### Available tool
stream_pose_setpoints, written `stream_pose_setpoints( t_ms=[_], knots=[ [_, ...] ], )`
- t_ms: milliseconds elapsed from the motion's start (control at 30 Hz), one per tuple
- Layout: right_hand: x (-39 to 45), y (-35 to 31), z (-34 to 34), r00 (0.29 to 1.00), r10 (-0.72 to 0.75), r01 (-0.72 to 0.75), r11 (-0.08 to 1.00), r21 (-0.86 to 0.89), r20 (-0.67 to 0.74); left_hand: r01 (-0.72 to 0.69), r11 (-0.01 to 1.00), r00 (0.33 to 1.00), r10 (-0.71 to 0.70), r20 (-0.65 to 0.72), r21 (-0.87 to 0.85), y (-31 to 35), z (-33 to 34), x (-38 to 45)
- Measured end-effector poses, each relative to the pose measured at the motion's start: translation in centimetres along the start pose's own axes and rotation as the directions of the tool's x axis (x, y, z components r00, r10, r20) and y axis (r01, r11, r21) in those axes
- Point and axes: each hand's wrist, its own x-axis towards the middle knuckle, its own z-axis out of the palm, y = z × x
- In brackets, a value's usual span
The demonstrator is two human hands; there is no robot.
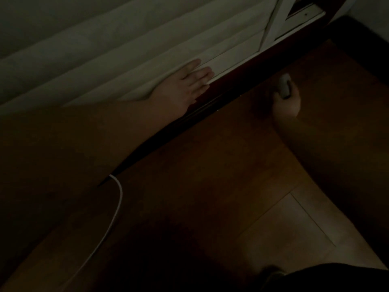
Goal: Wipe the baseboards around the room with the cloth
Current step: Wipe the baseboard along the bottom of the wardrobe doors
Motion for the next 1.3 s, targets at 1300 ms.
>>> stream_pose_setpoints(
  t_ms=[1300],
  knots=[
    [-2.6,-0.4,-1.3,0.975,-0.136,0.168,0.969,-0.179,0.177,0.012,1.0,1.0,-0.011,-0.029,0.026,0.4,0.6,0.2]
  ],
)
